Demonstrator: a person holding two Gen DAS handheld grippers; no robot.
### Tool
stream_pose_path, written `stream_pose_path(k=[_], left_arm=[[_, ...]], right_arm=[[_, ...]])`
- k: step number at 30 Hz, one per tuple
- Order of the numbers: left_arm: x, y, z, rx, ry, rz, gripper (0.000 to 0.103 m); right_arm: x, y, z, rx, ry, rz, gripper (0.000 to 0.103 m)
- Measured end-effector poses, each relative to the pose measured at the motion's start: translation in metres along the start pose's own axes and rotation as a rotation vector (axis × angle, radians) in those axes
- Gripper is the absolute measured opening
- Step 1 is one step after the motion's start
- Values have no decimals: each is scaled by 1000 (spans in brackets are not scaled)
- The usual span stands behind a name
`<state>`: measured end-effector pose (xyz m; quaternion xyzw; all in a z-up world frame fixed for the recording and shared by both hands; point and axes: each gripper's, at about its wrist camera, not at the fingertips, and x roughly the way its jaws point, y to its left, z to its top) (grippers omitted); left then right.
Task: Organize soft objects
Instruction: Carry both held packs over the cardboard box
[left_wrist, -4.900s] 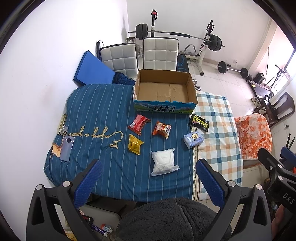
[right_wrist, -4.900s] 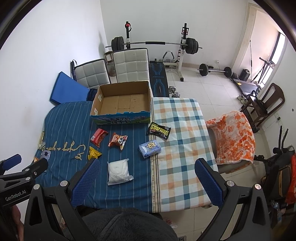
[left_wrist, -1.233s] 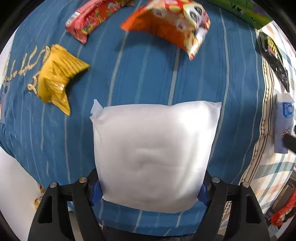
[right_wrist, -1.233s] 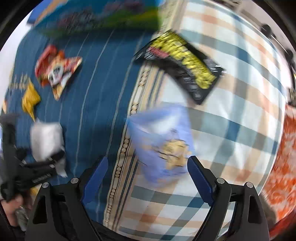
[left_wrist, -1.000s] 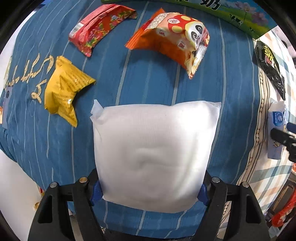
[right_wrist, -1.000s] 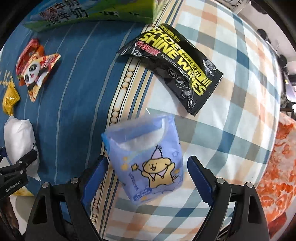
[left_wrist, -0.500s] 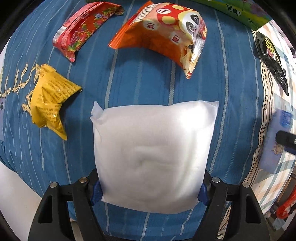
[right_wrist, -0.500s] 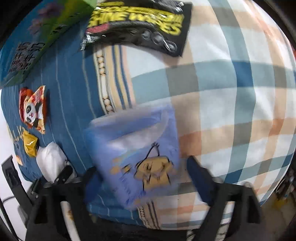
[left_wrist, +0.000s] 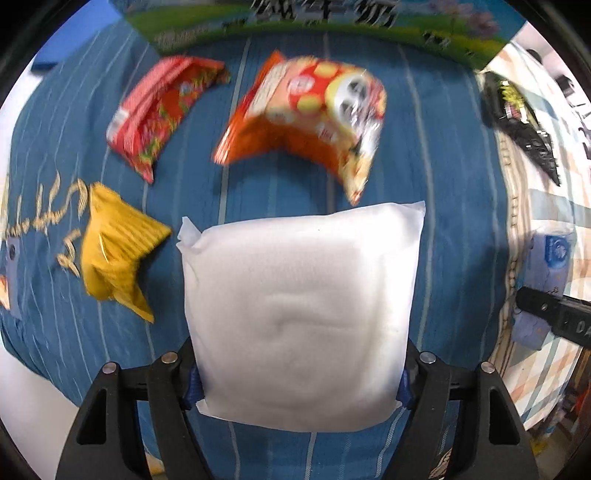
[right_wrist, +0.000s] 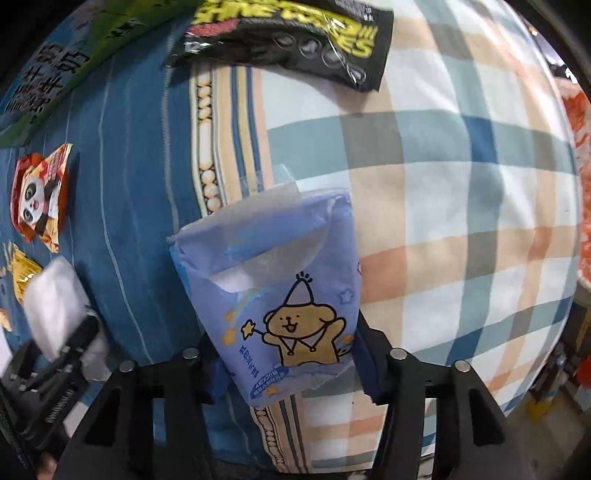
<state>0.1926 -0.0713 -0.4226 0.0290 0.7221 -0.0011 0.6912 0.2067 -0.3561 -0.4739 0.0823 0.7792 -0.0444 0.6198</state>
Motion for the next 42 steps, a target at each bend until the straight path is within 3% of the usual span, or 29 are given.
stream_pose_path(k=[5,9,13,22,28,32,37,42], left_arm=[[-24,-2,8,36,-61,-19,72],[-53,-3,11,66,-117,-45,72],[-88,-1,17,90,-181,-65,72],[-174,0,31,106,-320,-149,72],[-223,18,70,128,-380,-193,72],[-241,31,109,143,-402,-221,72],[-246,39,164,154,-387,-233,72],[-231,44,230,121,-295,-297,72]], right_arm=[[-10,14,-19,1,-38,-12,53],[-27,31,-30,8,-69,28,52],[-74,56,-37,2,-117,82,52],[-195,58,-34,-43,-285,204,52],[-275,71,-13,-63,-399,245,52],[-304,86,15,-55,-441,238,52],[-314,104,57,-38,-457,220,52],[-303,121,120,-43,-417,208,52]])
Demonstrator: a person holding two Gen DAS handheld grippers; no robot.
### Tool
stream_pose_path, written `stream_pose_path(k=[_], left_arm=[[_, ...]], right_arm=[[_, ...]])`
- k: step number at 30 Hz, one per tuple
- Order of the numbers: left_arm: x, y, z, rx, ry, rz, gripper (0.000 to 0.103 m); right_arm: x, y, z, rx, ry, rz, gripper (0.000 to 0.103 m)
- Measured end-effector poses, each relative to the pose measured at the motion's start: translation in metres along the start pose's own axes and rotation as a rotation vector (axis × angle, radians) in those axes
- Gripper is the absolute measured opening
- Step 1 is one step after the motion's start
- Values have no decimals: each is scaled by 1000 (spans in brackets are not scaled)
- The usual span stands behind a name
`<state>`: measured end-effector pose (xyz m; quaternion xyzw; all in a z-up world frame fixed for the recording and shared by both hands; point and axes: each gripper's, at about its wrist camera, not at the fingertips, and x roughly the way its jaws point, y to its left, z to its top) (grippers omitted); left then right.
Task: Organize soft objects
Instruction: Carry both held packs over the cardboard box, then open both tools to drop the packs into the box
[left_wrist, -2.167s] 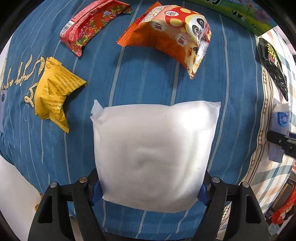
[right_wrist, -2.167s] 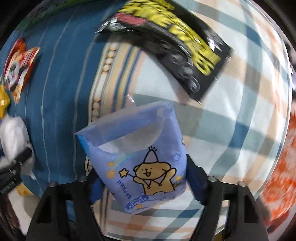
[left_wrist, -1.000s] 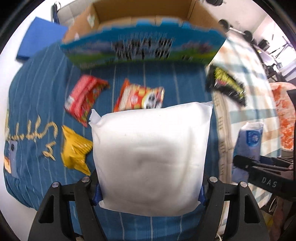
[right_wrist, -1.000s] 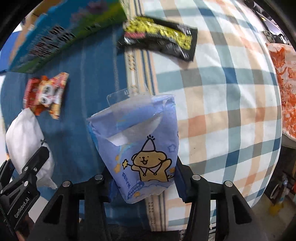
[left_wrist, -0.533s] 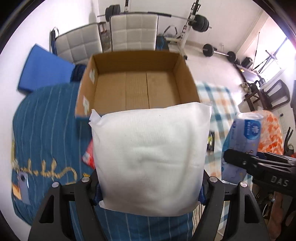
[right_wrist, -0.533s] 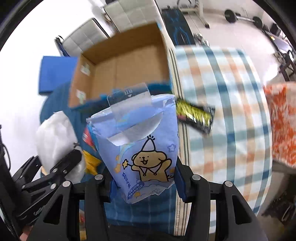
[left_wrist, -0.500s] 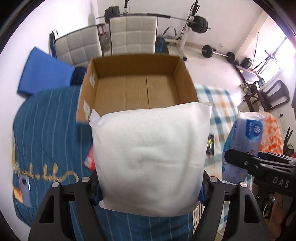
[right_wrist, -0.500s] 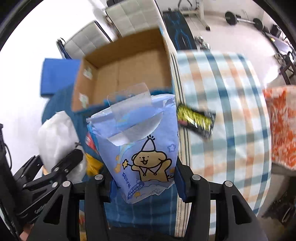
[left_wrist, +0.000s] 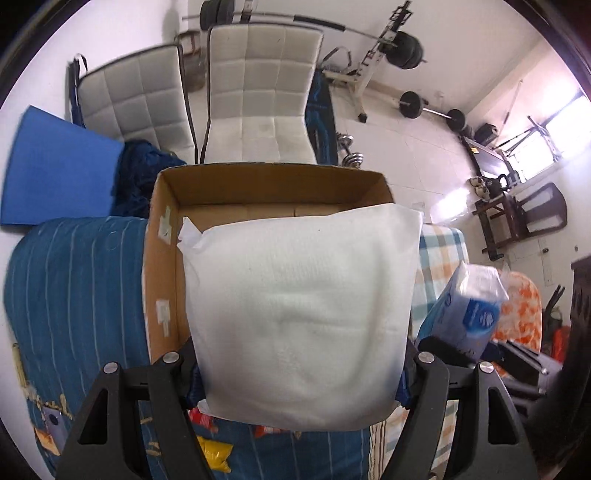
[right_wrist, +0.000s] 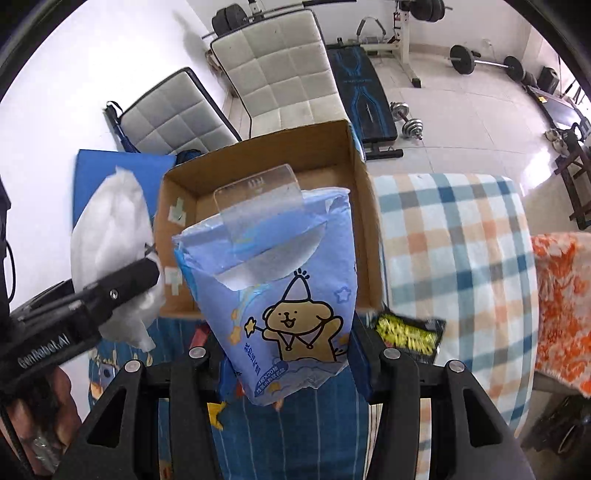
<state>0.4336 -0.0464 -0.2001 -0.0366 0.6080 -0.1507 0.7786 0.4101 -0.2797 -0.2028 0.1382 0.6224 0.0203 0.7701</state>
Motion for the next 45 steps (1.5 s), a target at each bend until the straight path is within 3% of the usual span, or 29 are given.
stream_pose_path(k=[10,15,22,27,30,37,41,45], left_arm=[[95,26,76,-90,173,-15,72],[152,34,90,-79,255,-26,73],[196,40,99,-87,324,-40,73],[201,39,102,-62,341,-29,74],[194,37,102,-61,321,10,76],[181,37,94,-67,322,3,82],[170,29,94,-51,282,28,85],[157,31,92,-25,244,58,94]], right_arm=[[110,10,89,-37,113,-37,52],[164,5,118,-50,151,-108,52],[212,-1,140,-65,182,-169,53],[223,2,147,-89,184,-200,55],[228,4,150,-93,186,-206,59],[225,6,146,-103,182,-217,71],[214,4,142,-95,167,-207,73],[201,5,137,-102,156,-202,76]])
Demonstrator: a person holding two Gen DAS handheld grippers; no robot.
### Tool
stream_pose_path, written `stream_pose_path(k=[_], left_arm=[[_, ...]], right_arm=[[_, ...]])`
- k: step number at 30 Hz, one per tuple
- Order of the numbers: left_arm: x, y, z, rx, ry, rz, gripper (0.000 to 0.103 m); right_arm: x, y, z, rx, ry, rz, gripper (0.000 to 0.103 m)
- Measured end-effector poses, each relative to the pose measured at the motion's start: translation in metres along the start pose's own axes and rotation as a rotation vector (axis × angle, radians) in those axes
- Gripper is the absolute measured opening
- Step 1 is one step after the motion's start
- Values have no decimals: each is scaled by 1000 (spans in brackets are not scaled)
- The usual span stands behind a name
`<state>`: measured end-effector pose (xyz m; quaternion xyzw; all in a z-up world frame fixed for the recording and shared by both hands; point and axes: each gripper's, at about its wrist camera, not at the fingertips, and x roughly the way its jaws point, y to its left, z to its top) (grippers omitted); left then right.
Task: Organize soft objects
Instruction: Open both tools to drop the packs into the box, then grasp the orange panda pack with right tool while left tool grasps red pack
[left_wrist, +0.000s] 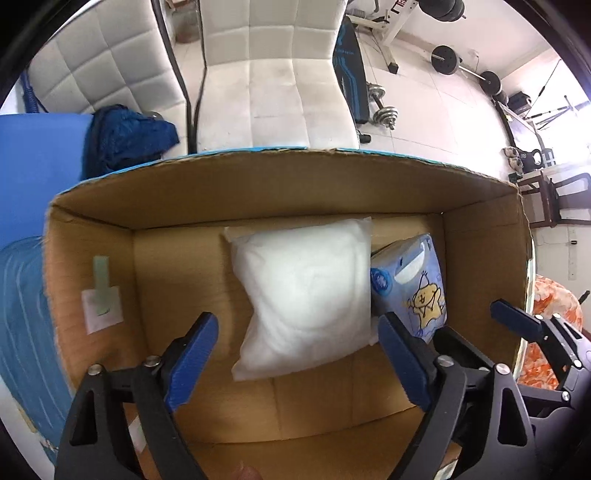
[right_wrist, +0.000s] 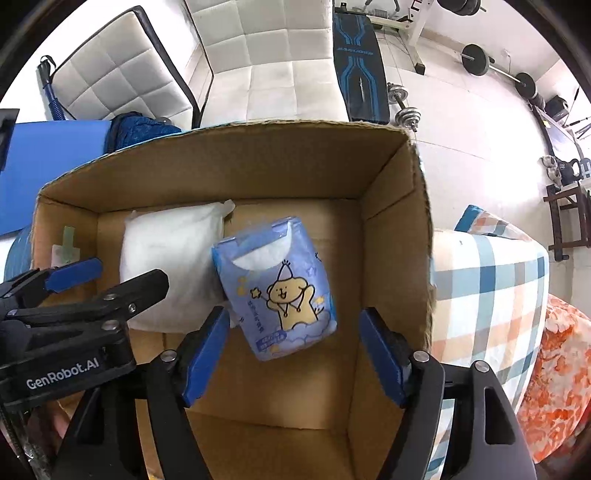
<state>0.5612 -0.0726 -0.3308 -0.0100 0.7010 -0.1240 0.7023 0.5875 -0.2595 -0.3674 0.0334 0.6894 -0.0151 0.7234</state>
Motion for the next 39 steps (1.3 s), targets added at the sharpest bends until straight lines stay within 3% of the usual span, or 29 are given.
stream_pose_path(k=[2,9,17,26,39], left_arm=[[-5,2,-7,2,-13,17,100],[-22,10,-37,-21,-60,36,101],[-48,24,-87,-29,-139,89,101],[-91,21,-157,-34,-279,126,101],[-164,7,-234,-26,-429,113,101]], right_arm=[[-7,0,-8,-6,-9,1,79],[-30,-4,-42,-10,-37,37,103],[-53,-5,-97,7,-75,91,103],[-96,5,-156,-9,-172,-14,103],[-165,23,-226,-14,-301,32,103]])
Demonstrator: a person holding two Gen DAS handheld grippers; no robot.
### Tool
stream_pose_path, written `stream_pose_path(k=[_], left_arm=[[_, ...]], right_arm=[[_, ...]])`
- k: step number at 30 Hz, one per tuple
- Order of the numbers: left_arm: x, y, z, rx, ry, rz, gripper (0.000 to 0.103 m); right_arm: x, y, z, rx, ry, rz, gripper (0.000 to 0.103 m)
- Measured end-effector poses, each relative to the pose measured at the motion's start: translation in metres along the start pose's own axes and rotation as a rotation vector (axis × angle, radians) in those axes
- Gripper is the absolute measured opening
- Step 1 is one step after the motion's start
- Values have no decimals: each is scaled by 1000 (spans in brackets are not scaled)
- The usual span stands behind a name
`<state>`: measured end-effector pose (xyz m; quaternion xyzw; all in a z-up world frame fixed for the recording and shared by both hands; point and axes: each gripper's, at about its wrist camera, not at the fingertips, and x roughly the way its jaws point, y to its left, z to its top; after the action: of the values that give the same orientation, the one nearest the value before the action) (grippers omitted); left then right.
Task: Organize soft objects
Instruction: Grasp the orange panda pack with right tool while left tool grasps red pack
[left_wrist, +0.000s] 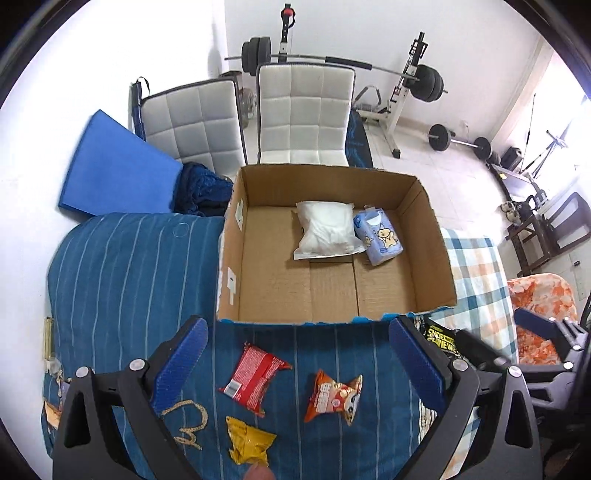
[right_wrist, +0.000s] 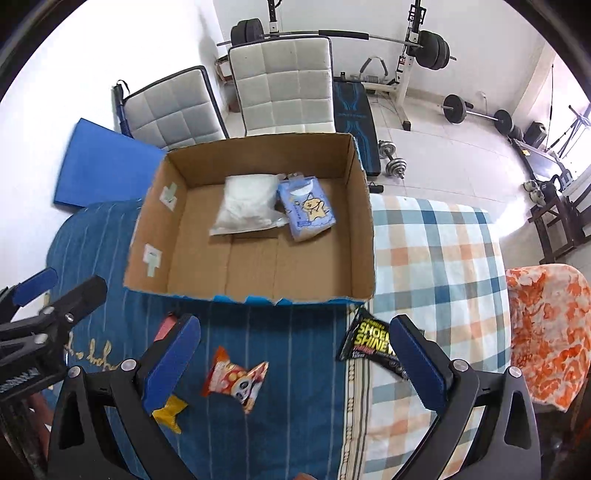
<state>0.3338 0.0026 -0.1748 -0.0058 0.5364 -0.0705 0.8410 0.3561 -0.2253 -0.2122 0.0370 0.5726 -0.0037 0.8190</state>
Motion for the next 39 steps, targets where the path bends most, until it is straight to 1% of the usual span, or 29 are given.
stream_pose_path(k=[2,5,7,9,13,15,18,20,23,24,26,27,28,29,32,34,35,36,39], left_arm=[[-10,2,-5,1,-10,1,101],[-20,11,-18,-17,-11,11,101],[-19,18,-30,-30,7,26,101],[-11,32,-48,-60,56,54,101],[16,60,-89,-122,160,92,101],[34,76,-116,-159,229,107,101],[54,91,-150,-185,298,124,101],[64,96,-169,-184,331,125,101],[77,98,-189,-175,372,123,101],[80,99,-193,-174,382,123,101],[86,102,-200,-176,395,119,101],[89,103,-202,-179,400,114,101],[90,104,-204,-181,403,113,101],[92,105,-206,-182,407,113,101],[99,103,-208,-175,416,105,101],[103,102,-207,-164,424,106,101],[106,100,-207,-159,427,106,101],[108,99,-207,-155,431,106,101],[118,92,-207,-130,443,101,101]], right_arm=[[-1,5,-9,-8,13,14,103],[8,14,-29,-22,63,37,103],[25,21,-45,-30,125,46,103],[45,30,-60,-70,168,68,103],[98,59,-83,-263,300,95,103],[124,73,-92,-386,347,54,103],[154,95,-103,-591,379,3,103],[169,105,-108,-683,409,-2,103],[191,114,-115,-743,470,-33,103],[196,116,-116,-748,483,-33,101],[207,118,-119,-743,509,-39,92],[211,120,-119,-736,517,-42,80],[214,120,-120,-729,521,-48,63],[217,120,-120,-713,529,-58,55],[221,109,-122,-593,558,-49,45],[220,99,-127,-511,576,-53,31],[218,90,-130,-448,595,-57,27],[217,83,-132,-400,603,-58,26],[206,52,-138,-257,586,-81,26]])
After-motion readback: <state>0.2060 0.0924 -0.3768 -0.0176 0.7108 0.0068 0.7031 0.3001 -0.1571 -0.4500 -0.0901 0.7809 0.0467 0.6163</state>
